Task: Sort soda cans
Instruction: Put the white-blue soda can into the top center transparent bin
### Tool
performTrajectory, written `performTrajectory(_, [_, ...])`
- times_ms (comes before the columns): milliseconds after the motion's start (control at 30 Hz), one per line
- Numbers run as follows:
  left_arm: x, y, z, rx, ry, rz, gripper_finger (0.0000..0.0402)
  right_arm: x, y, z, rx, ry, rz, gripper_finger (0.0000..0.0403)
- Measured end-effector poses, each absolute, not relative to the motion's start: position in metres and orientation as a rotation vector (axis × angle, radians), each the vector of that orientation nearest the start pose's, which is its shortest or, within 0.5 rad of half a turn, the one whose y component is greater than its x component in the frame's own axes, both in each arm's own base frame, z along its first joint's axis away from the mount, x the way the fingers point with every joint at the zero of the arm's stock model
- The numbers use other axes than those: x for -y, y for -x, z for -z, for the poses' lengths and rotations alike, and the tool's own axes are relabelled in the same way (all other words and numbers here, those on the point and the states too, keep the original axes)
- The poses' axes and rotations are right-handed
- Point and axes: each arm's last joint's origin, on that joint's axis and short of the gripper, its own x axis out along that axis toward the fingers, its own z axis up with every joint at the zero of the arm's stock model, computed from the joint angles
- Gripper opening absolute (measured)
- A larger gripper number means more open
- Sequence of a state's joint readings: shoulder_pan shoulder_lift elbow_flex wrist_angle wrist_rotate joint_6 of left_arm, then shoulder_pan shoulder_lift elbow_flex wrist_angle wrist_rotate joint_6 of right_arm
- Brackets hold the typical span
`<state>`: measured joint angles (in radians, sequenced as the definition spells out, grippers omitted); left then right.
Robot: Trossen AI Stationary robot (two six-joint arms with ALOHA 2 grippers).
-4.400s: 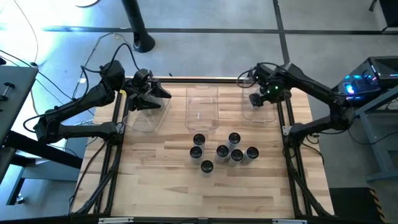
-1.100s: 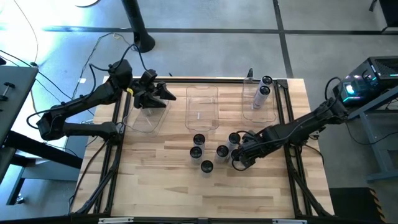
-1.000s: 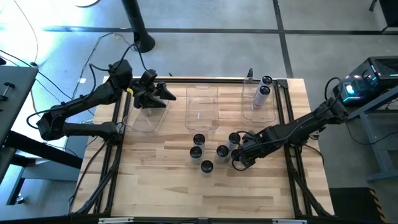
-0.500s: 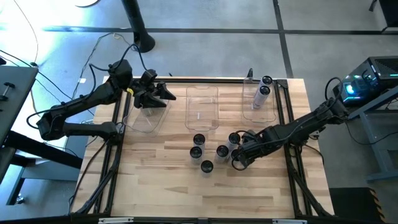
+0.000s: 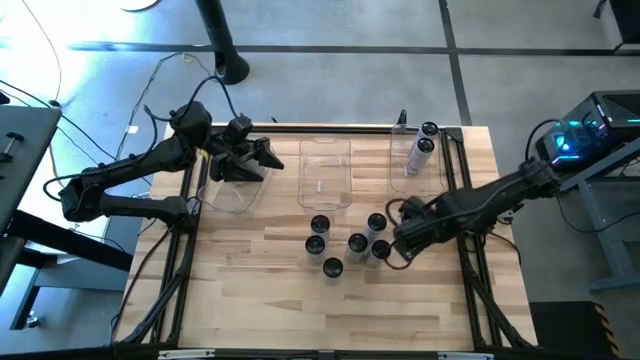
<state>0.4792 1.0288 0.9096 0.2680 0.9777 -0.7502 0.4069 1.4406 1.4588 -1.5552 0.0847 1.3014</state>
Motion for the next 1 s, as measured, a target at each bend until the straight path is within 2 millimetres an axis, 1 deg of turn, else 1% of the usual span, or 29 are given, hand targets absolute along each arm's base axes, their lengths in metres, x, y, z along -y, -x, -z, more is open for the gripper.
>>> performTrajectory(67, [-0.079,-0.204,-0.373,-0.079,0.633,0.514,0.0385,-0.087,-0.215,-0.346,-1.326,-0.676,0.711,0.0236])
performTrajectory(167, [-0.080,-0.202,-0.373,-0.087,0.625,0.540,0.0385,-0.082,-0.219,-0.359,-1.265,-0.702,0.694,0.0236])
performTrajectory(367, [-0.081,-0.187,-0.382,-0.063,0.595,0.552,0.0385,-0.072,-0.228,-0.376,-1.152,-0.661,0.714,0.0236])
performTrajectory(533, [-0.083,-0.172,-0.390,-0.027,0.578,0.523,0.0385,-0.063,-0.229,-0.390,-1.080,-0.646,0.706,0.0236])
performTrajectory(700, [-0.084,-0.166,-0.392,-0.012,0.570,0.503,0.0385,-0.056,-0.230,-0.395,-1.071,-0.638,0.700,0.0236])
performTrajectory(1000, [-0.085,-0.166,-0.392,-0.009,0.572,0.491,0.0385,-0.058,-0.230,-0.394,-1.093,-0.641,0.676,0.0236])
